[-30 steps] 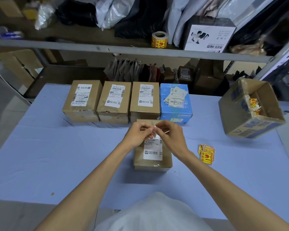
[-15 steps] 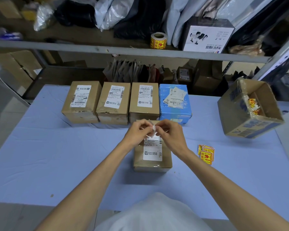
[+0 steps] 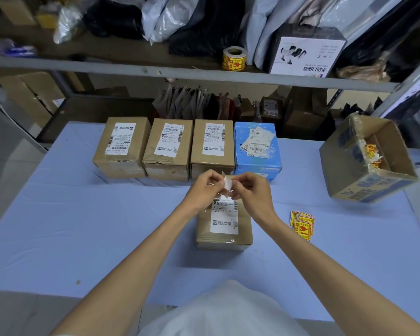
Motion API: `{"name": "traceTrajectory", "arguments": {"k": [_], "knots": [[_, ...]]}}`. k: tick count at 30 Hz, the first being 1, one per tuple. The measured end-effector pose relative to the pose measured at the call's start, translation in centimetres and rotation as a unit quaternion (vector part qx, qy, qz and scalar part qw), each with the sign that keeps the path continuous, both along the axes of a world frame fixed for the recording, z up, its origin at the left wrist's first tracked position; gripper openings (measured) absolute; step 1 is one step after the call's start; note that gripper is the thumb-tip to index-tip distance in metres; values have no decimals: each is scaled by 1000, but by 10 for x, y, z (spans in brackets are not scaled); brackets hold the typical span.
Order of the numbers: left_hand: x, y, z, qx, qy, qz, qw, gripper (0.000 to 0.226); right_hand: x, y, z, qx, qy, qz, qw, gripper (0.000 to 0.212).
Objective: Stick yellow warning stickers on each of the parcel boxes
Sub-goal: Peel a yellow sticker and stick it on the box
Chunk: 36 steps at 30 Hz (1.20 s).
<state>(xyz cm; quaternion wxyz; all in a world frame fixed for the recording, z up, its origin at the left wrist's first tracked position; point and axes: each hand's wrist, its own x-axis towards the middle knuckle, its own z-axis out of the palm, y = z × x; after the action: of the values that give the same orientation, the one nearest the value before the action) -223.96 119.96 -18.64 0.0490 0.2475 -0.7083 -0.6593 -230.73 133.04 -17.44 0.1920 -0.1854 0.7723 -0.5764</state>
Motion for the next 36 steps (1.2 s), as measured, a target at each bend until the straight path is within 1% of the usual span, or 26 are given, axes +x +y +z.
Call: {"name": "traceTrajectory", "arguments": {"k": [2, 5, 7, 9, 12, 17, 22, 24, 27, 28, 30, 32, 36], "knots": [[-1, 1, 1, 26, -7, 8, 1000, 7, 1, -1, 0, 1, 2, 1, 1000, 10], [-2, 2, 4, 27, -5, 4, 1000, 26, 1, -2, 1, -4, 6, 5, 1000, 10], [-2, 3, 5, 17, -8, 0, 1000, 31, 2, -3, 3, -7, 8, 12, 1000, 9], [-4, 3, 3, 12, -10, -1, 1000, 28, 2, -3, 5, -11, 7, 19, 1000, 11], [-4, 0, -2, -10, 1, -12, 1000, 14, 0, -2, 4, -10, 5, 22, 1000, 10], [-1, -4, -4, -14, 2, -34, 999, 15, -4, 1, 0, 0, -11, 3, 1000, 10], [-3, -4, -2, -1, -10, -19, 1000, 7, -3, -3, 0, -5, -23, 4, 1000, 10], [-4, -4, 0, 24, -19, -6, 1000, 12, -3, -4, 1, -12, -32, 6, 999, 10], [-5, -1, 1, 54, -15, -12, 998, 30, -3, -5, 3, -30, -55, 13, 998, 10], [-5, 1, 2, 48, -11, -14, 999, 30, -3, -5, 4, -33, -60, 15, 998, 10], [-6, 2, -1, 22, 6, -9, 1000, 20, -4, -5, 6, -37, -71, 17, 997, 11], [-6, 0, -2, 19, 19, 0, 1000, 13, -4, -5, 8, -38, -75, 17, 996, 11], [-3, -5, -1, 55, 17, 23, 998, 17, -5, -2, 5, -22, -70, 2, 997, 10]]}}
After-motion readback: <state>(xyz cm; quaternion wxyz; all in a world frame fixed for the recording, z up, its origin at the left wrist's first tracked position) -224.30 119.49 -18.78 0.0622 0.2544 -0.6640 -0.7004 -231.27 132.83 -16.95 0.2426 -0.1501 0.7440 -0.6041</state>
